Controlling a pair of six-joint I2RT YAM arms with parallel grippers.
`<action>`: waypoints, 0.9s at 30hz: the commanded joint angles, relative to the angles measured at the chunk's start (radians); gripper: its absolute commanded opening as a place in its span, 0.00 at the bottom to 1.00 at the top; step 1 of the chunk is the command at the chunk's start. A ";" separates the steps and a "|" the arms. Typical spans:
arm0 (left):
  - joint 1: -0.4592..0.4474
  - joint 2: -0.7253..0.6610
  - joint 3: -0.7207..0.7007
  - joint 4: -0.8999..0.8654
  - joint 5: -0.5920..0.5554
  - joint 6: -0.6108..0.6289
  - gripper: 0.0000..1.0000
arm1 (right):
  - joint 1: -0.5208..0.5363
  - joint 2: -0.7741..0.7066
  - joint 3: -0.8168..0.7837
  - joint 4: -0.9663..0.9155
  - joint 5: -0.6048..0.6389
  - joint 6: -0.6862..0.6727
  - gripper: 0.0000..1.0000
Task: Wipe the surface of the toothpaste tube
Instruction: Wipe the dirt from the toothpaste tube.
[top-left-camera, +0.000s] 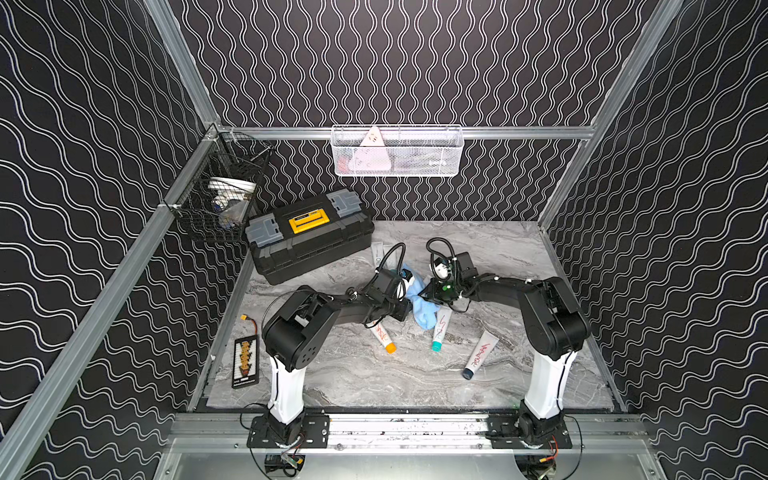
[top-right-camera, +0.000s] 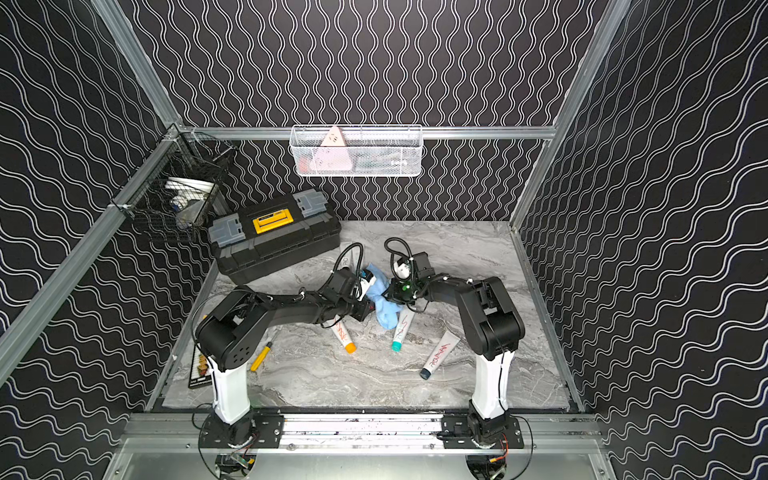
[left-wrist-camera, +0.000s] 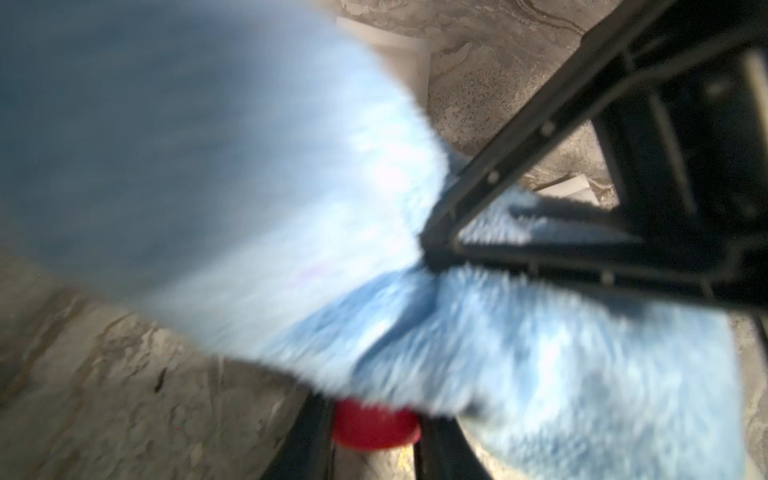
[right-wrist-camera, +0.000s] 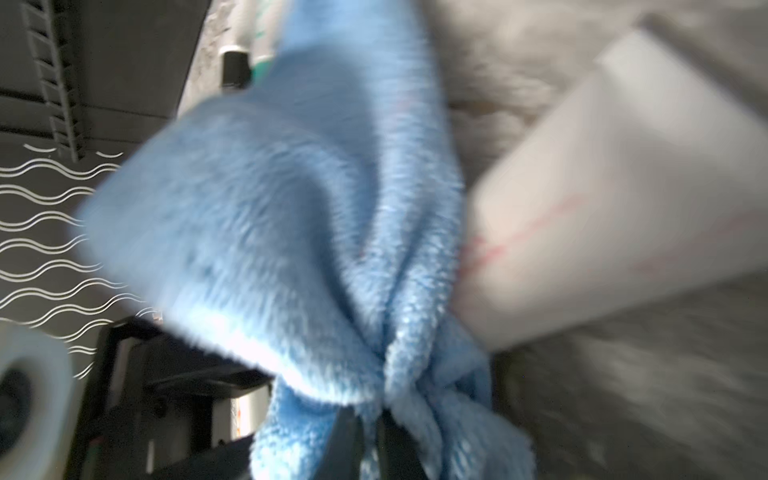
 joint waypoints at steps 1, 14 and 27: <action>0.002 0.009 0.005 -0.025 0.011 -0.021 0.16 | -0.038 0.040 0.004 -0.184 0.130 -0.009 0.00; 0.002 0.006 -0.001 -0.015 0.027 -0.021 0.16 | -0.116 0.132 0.241 -0.256 0.149 0.016 0.00; 0.001 0.012 0.003 -0.015 0.045 -0.015 0.16 | -0.120 0.170 0.368 -0.263 0.182 0.015 0.00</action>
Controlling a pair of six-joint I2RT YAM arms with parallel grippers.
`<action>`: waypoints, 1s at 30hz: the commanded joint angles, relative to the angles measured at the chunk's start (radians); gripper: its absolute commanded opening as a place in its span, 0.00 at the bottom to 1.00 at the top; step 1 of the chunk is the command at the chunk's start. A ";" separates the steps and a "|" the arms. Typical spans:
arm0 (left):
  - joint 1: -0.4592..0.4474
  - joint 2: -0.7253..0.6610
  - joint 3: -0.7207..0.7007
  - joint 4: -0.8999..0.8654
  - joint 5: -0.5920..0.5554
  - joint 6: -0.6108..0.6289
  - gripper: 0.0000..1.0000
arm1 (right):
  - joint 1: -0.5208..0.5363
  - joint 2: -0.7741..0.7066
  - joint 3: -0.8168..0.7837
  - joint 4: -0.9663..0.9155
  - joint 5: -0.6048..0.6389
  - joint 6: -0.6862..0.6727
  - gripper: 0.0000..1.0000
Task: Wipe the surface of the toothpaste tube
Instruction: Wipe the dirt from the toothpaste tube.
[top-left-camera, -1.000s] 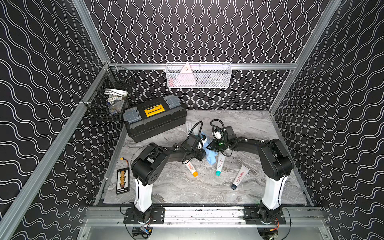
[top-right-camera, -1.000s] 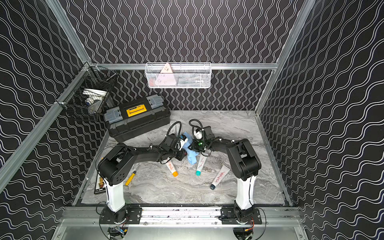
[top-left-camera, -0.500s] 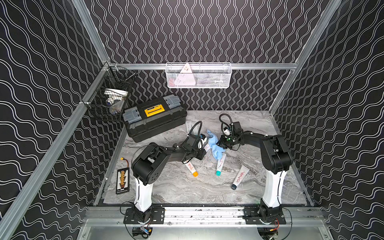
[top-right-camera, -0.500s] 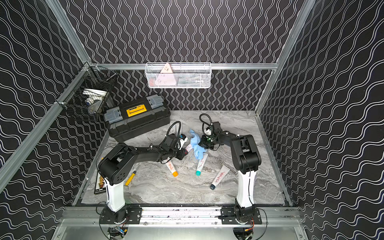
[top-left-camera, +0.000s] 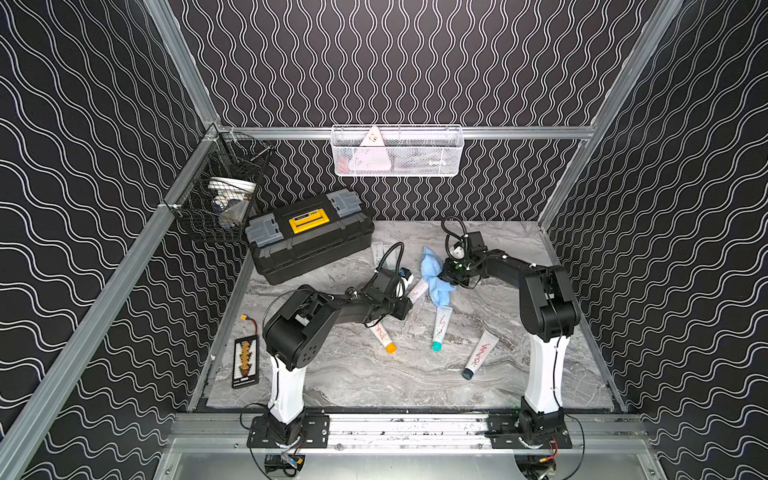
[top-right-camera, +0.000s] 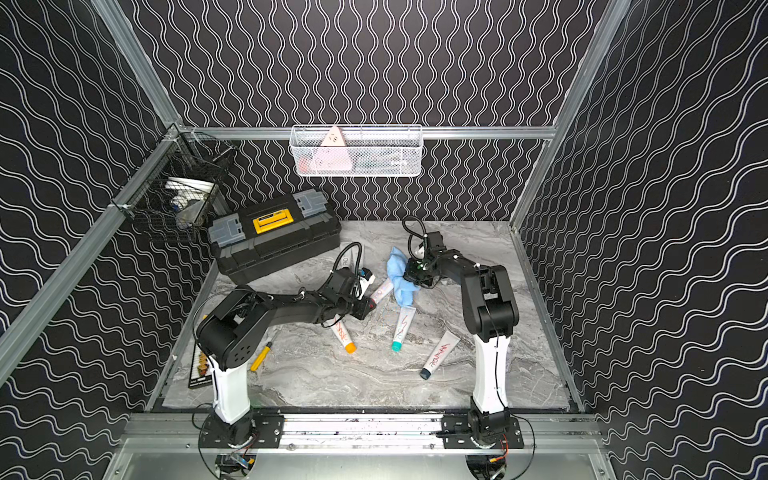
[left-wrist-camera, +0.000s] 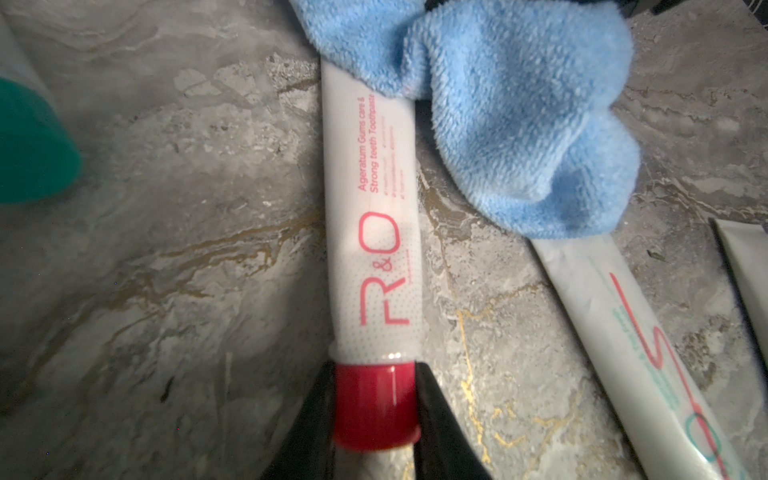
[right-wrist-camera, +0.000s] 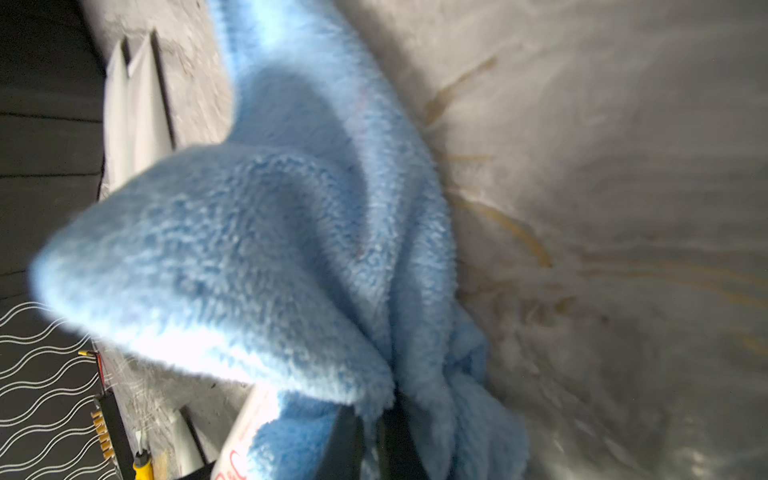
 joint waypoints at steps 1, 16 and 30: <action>0.000 0.007 0.003 -0.040 0.043 0.006 0.16 | 0.007 0.012 0.020 -0.003 0.030 0.009 0.00; 0.000 0.010 0.010 -0.045 0.043 0.006 0.16 | 0.110 -0.014 -0.042 0.017 -0.078 0.025 0.00; -0.001 0.007 0.005 -0.040 0.049 0.003 0.16 | 0.220 -0.102 -0.130 0.057 -0.161 0.053 0.00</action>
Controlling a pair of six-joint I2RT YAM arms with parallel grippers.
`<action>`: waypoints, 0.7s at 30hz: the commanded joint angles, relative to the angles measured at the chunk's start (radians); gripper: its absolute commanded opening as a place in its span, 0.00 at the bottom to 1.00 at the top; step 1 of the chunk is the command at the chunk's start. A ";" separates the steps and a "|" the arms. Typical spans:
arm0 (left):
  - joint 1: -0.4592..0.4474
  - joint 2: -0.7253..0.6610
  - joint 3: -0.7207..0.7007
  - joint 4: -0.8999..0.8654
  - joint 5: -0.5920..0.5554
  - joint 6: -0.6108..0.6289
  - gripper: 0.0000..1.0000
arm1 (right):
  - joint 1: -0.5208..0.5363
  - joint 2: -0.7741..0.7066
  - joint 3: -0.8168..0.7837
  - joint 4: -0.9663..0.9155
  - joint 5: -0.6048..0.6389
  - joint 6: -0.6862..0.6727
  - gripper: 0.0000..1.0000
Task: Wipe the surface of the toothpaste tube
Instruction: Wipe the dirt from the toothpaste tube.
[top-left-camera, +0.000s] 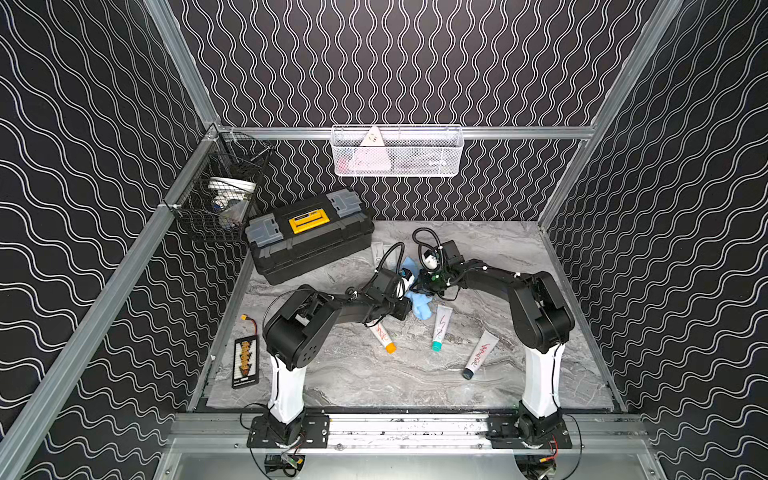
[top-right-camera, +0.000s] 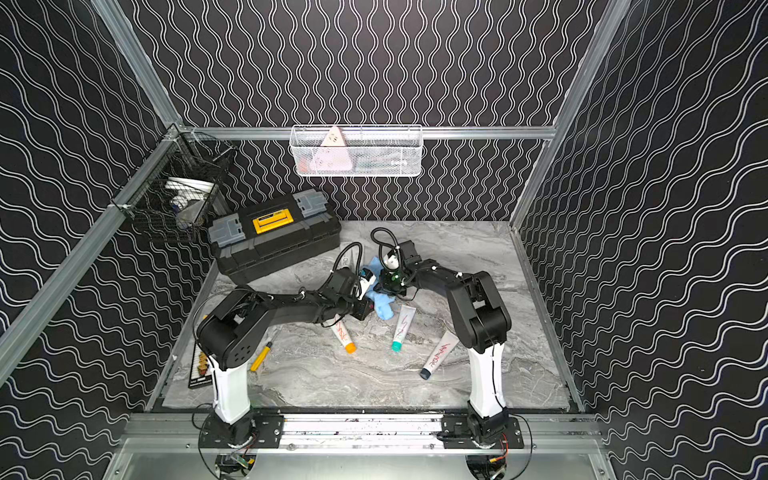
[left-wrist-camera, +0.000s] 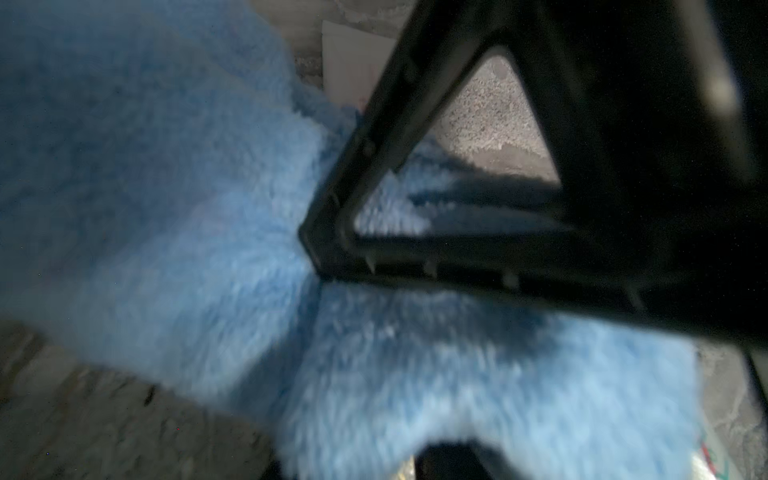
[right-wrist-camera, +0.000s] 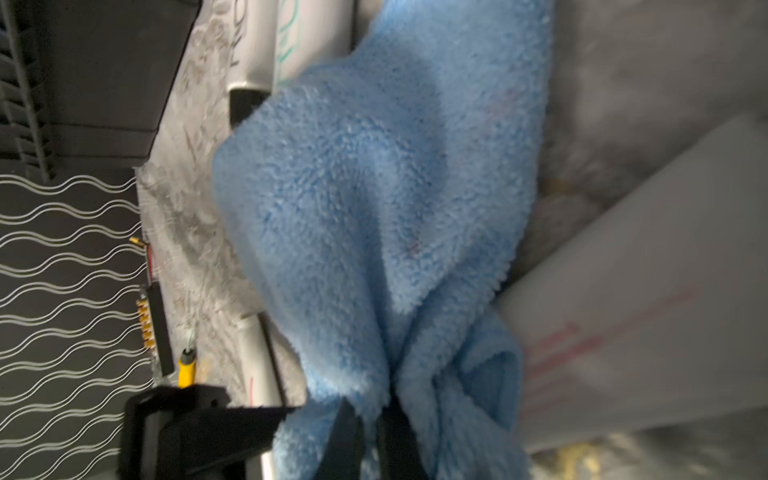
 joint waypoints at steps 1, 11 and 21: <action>0.001 0.004 0.001 -0.033 0.025 0.002 0.16 | 0.005 -0.015 -0.008 -0.037 -0.042 0.013 0.00; 0.000 0.003 -0.005 -0.024 0.033 -0.001 0.16 | -0.042 0.047 0.008 -0.054 0.003 -0.009 0.00; -0.001 -0.003 -0.010 -0.019 0.038 0.003 0.16 | -0.152 0.103 0.040 -0.089 0.087 -0.074 0.00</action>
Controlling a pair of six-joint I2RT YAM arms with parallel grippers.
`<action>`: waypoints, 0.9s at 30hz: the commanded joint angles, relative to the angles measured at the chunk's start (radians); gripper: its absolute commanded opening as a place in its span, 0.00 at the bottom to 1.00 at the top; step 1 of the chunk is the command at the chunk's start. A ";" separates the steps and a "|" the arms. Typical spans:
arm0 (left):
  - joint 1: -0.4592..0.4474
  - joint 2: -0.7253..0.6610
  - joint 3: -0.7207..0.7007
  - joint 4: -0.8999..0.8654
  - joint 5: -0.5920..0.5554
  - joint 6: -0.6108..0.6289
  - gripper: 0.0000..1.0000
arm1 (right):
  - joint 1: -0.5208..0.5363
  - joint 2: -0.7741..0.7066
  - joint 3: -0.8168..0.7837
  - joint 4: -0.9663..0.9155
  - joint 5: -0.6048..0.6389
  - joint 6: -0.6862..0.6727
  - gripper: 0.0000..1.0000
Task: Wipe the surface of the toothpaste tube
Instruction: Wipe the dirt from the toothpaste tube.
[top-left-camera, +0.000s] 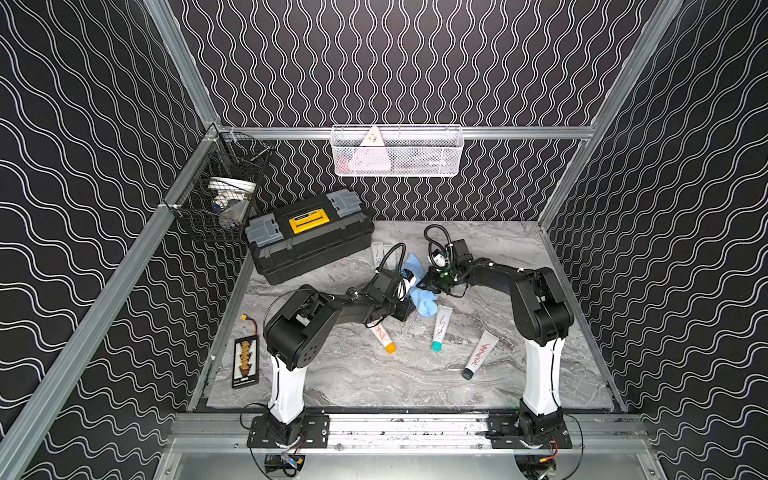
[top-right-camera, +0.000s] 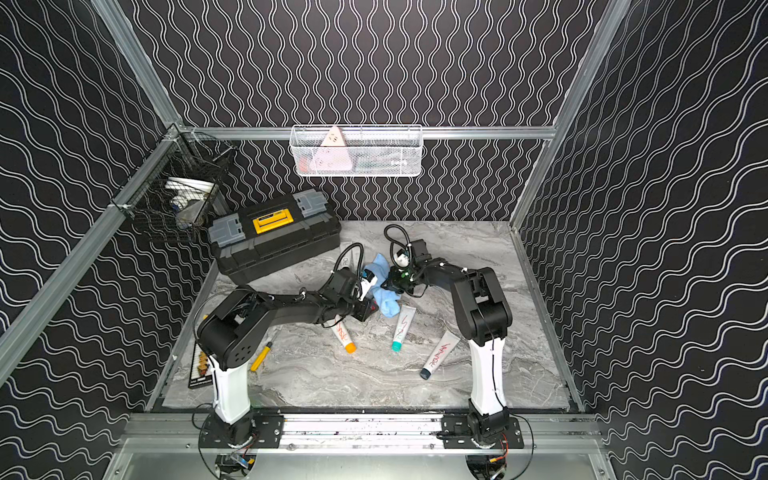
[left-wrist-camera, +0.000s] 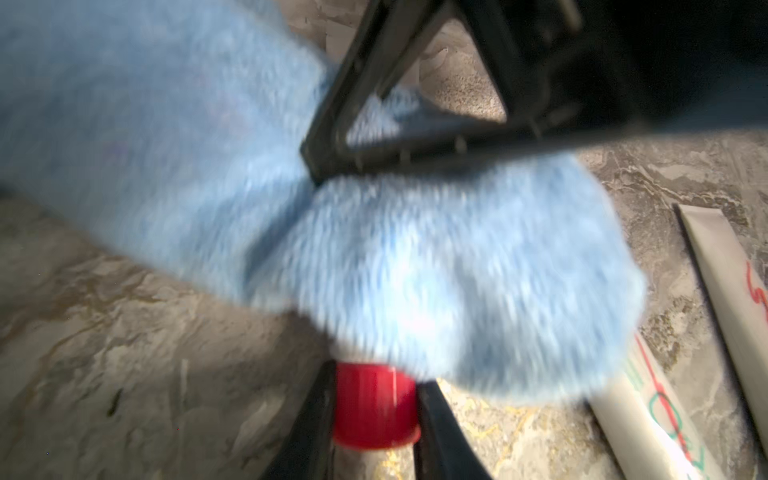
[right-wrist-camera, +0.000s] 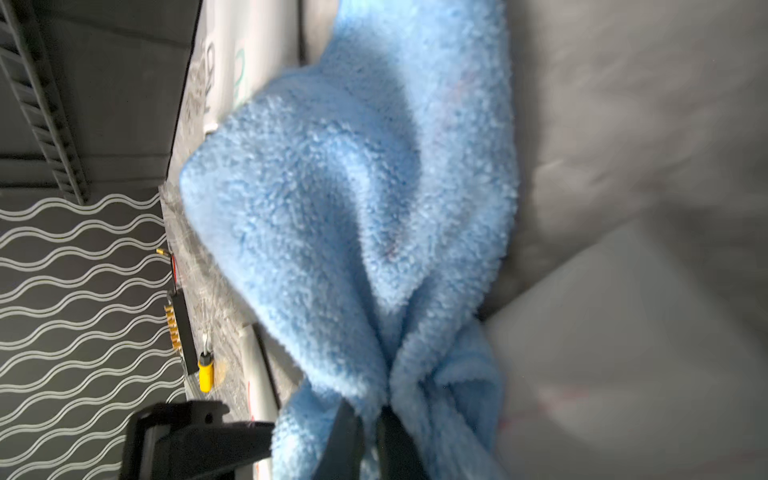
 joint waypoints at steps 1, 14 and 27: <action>0.001 -0.002 -0.004 -0.027 0.012 0.004 0.16 | -0.036 0.024 0.008 -0.099 0.171 -0.042 0.00; 0.002 -0.004 -0.007 -0.025 0.017 0.003 0.16 | -0.135 0.038 0.065 -0.088 0.178 -0.028 0.00; 0.002 0.000 -0.002 -0.033 0.012 0.006 0.16 | -0.079 0.010 0.034 -0.092 0.133 -0.038 0.00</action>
